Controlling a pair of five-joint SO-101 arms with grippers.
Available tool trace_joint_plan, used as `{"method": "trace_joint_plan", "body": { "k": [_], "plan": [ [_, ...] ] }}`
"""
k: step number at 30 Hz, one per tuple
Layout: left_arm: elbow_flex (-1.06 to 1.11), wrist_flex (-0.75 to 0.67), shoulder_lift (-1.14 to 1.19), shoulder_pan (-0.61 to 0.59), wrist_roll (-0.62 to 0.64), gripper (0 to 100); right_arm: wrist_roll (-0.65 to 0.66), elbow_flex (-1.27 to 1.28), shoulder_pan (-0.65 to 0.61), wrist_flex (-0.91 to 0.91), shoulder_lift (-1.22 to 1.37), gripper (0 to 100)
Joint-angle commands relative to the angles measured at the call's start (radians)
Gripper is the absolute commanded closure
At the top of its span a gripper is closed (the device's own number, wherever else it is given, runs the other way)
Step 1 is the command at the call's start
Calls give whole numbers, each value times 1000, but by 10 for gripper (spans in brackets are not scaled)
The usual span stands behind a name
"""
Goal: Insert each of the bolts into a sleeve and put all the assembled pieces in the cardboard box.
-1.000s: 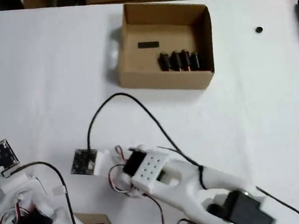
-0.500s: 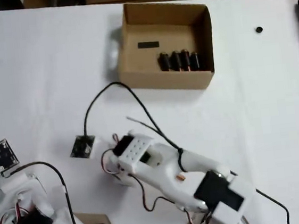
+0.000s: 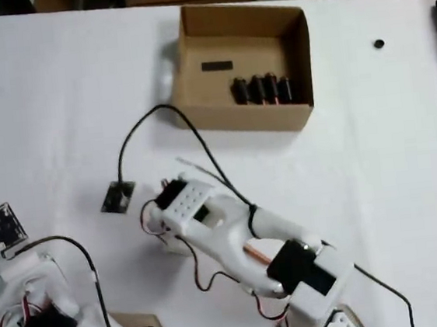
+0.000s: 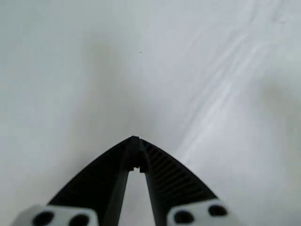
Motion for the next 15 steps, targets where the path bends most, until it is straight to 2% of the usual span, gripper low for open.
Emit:
{"method": "trace_joint_plan", "body": {
  "k": [1,8,12,15],
  "plan": [
    [-47,-12,-3,11,-3,978,2,0,-5,21,-24,979],
    [-41,8,-3,133,-2,978,-23,5,44,22,-197,978],
    [-42,61,0,256,5,978,-32,2,107,39,-315,978],
    [-47,84,0,364,103,978,-32,2,147,74,-410,979]
  ]
}}
